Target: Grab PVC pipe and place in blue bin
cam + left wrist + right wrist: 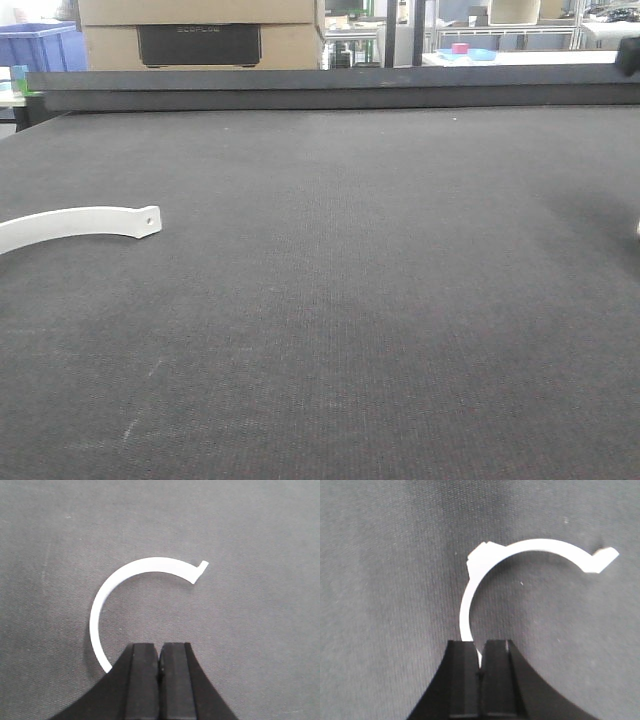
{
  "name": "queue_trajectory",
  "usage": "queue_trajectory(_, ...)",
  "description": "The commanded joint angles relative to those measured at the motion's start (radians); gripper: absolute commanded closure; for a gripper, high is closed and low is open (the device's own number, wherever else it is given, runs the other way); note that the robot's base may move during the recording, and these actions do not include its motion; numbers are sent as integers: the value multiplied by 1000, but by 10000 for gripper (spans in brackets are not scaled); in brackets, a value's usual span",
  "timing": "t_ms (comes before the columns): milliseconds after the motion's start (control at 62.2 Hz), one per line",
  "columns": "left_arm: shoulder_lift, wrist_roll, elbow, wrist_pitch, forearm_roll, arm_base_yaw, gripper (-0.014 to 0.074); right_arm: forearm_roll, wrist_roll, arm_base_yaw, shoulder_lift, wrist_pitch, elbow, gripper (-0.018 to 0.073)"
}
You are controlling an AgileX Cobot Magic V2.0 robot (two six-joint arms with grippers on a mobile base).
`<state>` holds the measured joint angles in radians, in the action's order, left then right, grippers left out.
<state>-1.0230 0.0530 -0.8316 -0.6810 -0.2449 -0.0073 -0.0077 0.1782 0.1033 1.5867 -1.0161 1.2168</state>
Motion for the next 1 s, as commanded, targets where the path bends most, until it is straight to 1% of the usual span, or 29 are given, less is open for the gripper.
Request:
queue_trajectory(0,-1,-2,2,-4,-24,2,708,-14,6,1,46,-16,26,711)
queue_trajectory(48,-1,-2,2,-14,-24,2,708,-10,6,1,70,-19,29,694)
queue_trajectory(97,-1,-2,2,-22,-24,2,708,-9,6,1,86,-19,29,652)
queue_trajectory(177,-1,-2,2,-36,-24,2,708,-9,6,1,115,-19,29,546)
queue_trajectory(290,-1,-2,2,-40,-24,2,708,-9,6,1,148,-13,29,362)
queue_trajectory(354,-1,-2,2,-43,-24,2,708,-9,6,1,163,-3,29,305)
queue_trajectory(386,-1,-2,2,-44,-24,2,708,-9,6,1,168,-1,29,292)
queue_trajectory(627,-1,-2,2,-74,-24,2,708,-5,6,1,204,75,31,294)
queue_trajectory(853,-1,-2,2,-96,-24,2,708,-4,6,1,240,79,31,295)
queue_trajectory(917,-1,-2,2,-100,-24,2,708,8,6,1,240,79,31,340)
queue_trajectory(981,-1,-2,2,-102,-24,2,708,8,6,1,240,79,31,436)
